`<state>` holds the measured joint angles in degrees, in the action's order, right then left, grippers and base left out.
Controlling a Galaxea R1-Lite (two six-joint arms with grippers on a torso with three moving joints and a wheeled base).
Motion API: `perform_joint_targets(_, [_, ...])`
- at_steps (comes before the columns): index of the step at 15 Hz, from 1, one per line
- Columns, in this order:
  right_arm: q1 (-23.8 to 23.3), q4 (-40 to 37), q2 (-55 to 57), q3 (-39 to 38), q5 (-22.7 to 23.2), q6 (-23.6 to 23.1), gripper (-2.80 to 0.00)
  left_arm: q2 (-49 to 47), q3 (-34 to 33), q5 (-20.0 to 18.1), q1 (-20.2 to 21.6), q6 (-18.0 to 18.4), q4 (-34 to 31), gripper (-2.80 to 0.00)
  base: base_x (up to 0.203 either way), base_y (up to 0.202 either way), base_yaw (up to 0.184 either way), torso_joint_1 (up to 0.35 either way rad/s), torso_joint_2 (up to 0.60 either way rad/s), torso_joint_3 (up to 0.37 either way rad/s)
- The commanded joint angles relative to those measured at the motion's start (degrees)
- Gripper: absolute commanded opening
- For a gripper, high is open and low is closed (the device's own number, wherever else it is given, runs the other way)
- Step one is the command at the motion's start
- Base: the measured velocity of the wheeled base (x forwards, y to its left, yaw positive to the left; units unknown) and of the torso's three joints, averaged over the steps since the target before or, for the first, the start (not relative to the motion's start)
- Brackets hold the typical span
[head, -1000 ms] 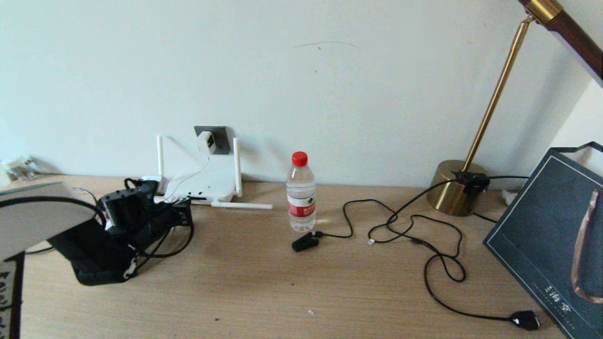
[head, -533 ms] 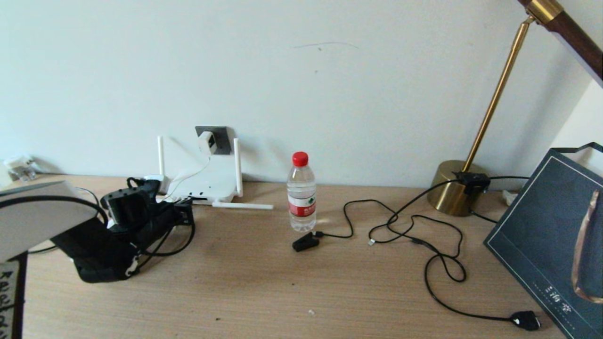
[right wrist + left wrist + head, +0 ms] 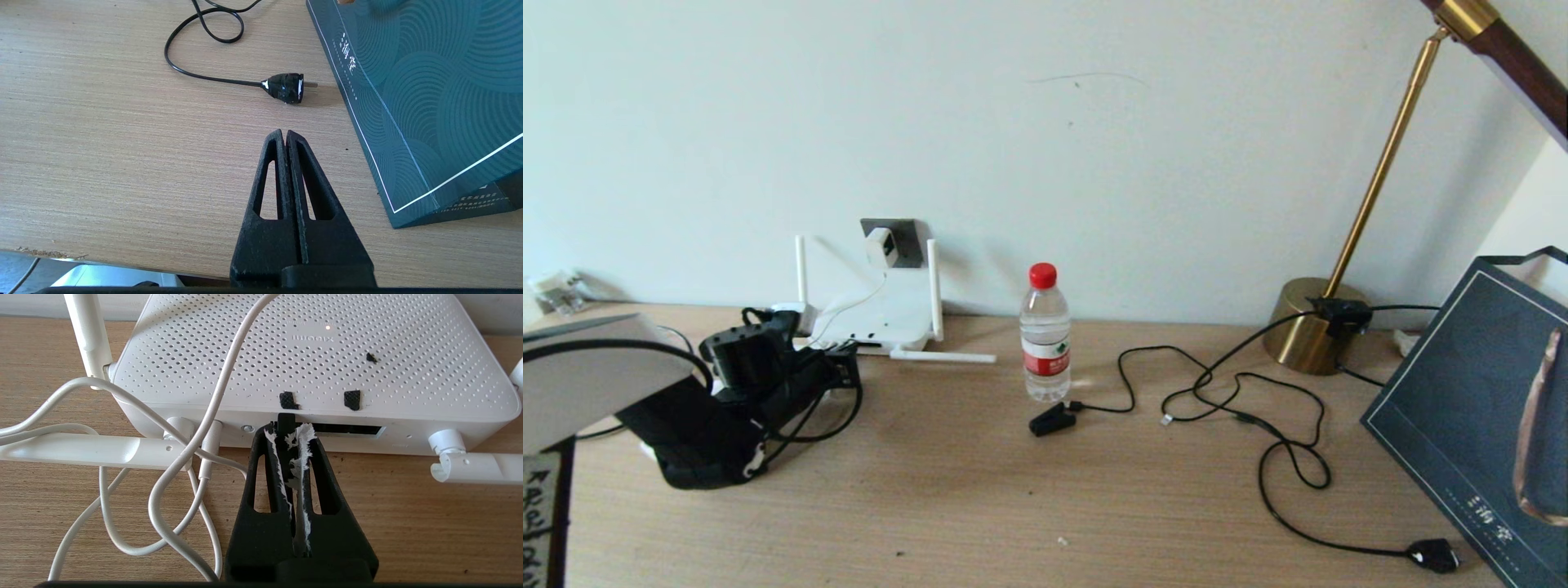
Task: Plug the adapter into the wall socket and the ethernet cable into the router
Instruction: Plug cable into router interface
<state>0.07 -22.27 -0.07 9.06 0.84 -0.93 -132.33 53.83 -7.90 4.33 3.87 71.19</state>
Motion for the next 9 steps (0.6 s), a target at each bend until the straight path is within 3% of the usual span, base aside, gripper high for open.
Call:
perform_joint_targets(1, [0.01,-0.14,0.07,0.00,0.04,-0.04,-2.80,0.79,-0.65,0.20,-0.02,-0.15,0.27,-2.80,0.000,0.000,0.000,0.000,0.00,0.000])
perform_joint_targets(6, [0.01,-0.14,0.07,0.00,0.04,-0.04,-2.80,2.43,-3.30,0.25,-0.02,0.35,0.26,-2.80,0.000,0.000,0.000,0.000,0.00,0.000])
perform_joint_targets(7, [0.01,-0.14,0.07,0.00,-0.05,-0.04,-2.80,2.43,-3.47,0.18,-0.10,0.34,0.26,0.00,0.000,0.000,0.000,0.000,0.00,0.000])
perform_joint_targets(9, [0.01,-0.14,0.07,0.00,0.04,-0.04,-2.80,2.34,-3.30,0.16,-0.28,-0.01,0.70,0.00,0.000,0.000,0.000,0.000,0.00,0.000])
